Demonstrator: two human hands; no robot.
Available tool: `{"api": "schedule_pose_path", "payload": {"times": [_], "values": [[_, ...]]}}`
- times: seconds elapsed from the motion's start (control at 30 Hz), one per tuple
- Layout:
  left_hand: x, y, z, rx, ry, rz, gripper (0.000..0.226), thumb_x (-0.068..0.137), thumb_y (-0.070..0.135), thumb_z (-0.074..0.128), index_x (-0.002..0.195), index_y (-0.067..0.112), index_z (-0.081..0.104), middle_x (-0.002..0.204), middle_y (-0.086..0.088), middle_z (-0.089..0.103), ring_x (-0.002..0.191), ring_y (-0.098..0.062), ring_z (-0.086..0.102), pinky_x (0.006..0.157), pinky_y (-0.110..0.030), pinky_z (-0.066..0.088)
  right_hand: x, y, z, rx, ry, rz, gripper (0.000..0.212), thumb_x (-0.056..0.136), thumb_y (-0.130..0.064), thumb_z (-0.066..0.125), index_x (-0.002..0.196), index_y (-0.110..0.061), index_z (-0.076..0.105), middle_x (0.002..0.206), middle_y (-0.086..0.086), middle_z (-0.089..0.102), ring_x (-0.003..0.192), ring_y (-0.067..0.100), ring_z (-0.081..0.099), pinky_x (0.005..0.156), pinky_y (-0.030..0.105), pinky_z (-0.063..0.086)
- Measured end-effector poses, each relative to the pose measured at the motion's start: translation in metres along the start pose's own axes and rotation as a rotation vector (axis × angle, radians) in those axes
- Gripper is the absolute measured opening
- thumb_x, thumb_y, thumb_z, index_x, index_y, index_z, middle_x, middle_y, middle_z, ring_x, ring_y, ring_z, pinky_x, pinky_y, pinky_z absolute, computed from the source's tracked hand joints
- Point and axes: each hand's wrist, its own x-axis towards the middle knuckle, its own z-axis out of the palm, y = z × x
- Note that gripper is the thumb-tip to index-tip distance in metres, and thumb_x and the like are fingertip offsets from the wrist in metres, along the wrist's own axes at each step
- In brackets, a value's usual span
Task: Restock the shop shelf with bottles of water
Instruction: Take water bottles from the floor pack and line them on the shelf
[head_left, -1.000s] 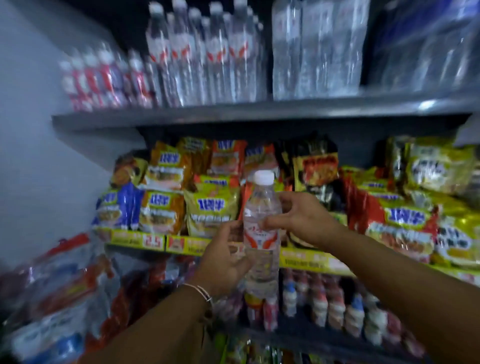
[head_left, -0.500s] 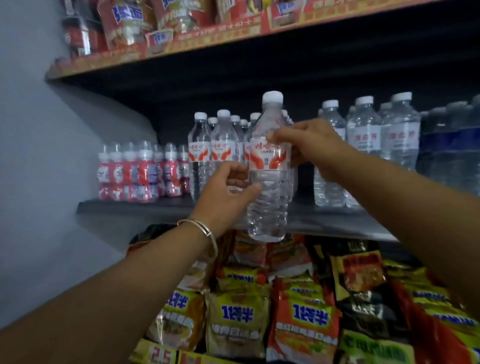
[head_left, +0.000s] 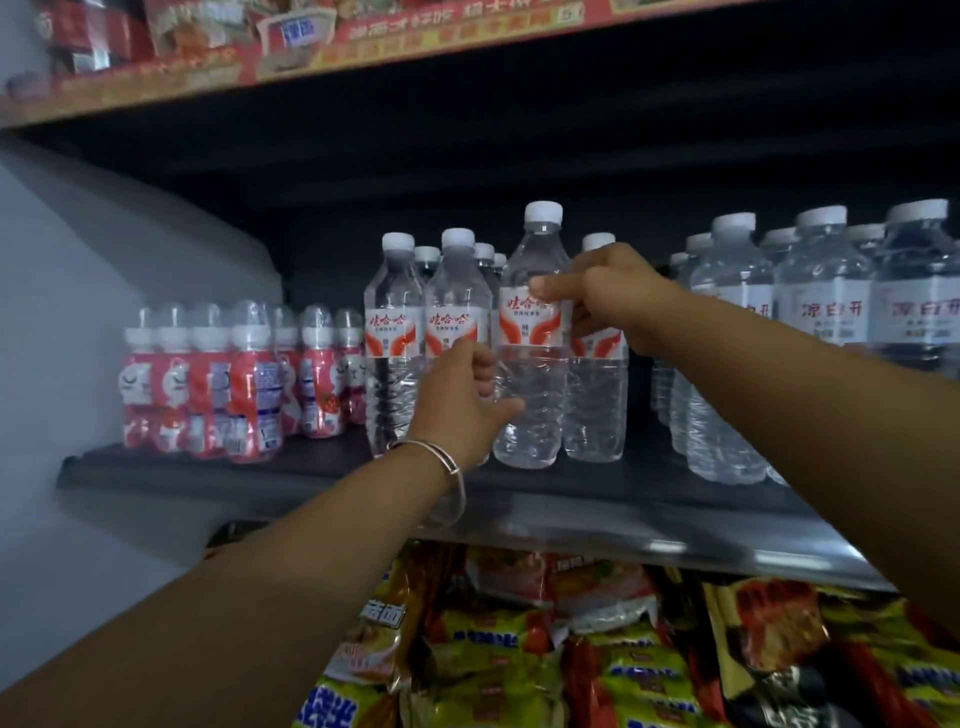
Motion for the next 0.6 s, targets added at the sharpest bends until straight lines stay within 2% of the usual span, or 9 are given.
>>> {"api": "schedule_pose_path", "payload": {"times": [0.17, 0.23, 0.37, 0.47, 0.6], "values": [[0.001, -0.012, 0.006, 0.083, 0.043, 0.046, 0.033, 0.076, 0.008, 0.073, 0.097, 0.014, 0.047, 0.095, -0.003, 0.050, 0.081, -0.013, 0.048, 0.068, -0.015, 0.044, 0.007, 0.007, 0.008, -0.053, -0.006, 0.027, 0.027, 0.082, -0.023, 0.072, 0.098, -0.003, 0.063, 0.086, 0.013, 0.073, 0.081, 0.029, 0.071, 0.079, 0.044, 0.058], [0.001, -0.012, 0.007, 0.118, 0.050, 0.061, 0.032, 0.076, 0.008, 0.073, 0.096, 0.013, 0.047, 0.095, -0.004, 0.050, 0.080, -0.014, 0.047, 0.071, -0.020, 0.044, 0.010, 0.007, 0.009, -0.074, 0.010, 0.034, 0.028, 0.080, -0.025, 0.073, 0.097, -0.004, 0.064, 0.085, 0.012, 0.073, 0.079, 0.029, 0.072, 0.077, 0.046, 0.058], [0.000, -0.014, 0.008, 0.156, 0.065, 0.051, 0.034, 0.076, 0.010, 0.073, 0.093, 0.017, 0.045, 0.092, 0.002, 0.046, 0.074, -0.007, 0.043, 0.067, -0.015, 0.040, 0.012, 0.007, 0.015, -0.145, 0.087, 0.006, 0.034, 0.076, -0.031, 0.077, 0.095, -0.005, 0.066, 0.083, 0.011, 0.073, 0.075, 0.028, 0.072, 0.076, 0.046, 0.058], [0.000, -0.014, 0.010, 0.166, 0.070, 0.043, 0.034, 0.078, 0.010, 0.072, 0.095, 0.018, 0.044, 0.094, 0.002, 0.046, 0.081, -0.011, 0.044, 0.076, -0.023, 0.043, 0.009, 0.010, 0.021, -0.189, 0.132, -0.016, 0.042, 0.076, -0.035, 0.075, 0.100, -0.001, 0.068, 0.085, 0.014, 0.072, 0.075, 0.026, 0.072, 0.075, 0.044, 0.059], [-0.003, -0.012, 0.009, 0.193, 0.073, 0.021, 0.033, 0.079, 0.009, 0.070, 0.096, 0.018, 0.044, 0.095, 0.003, 0.044, 0.084, -0.012, 0.045, 0.079, -0.024, 0.044, -0.001, 0.011, 0.024, -0.276, 0.208, -0.055, 0.050, 0.079, -0.041, 0.071, 0.101, 0.003, 0.066, 0.086, 0.010, 0.070, 0.074, 0.022, 0.069, 0.076, 0.043, 0.058]]}}
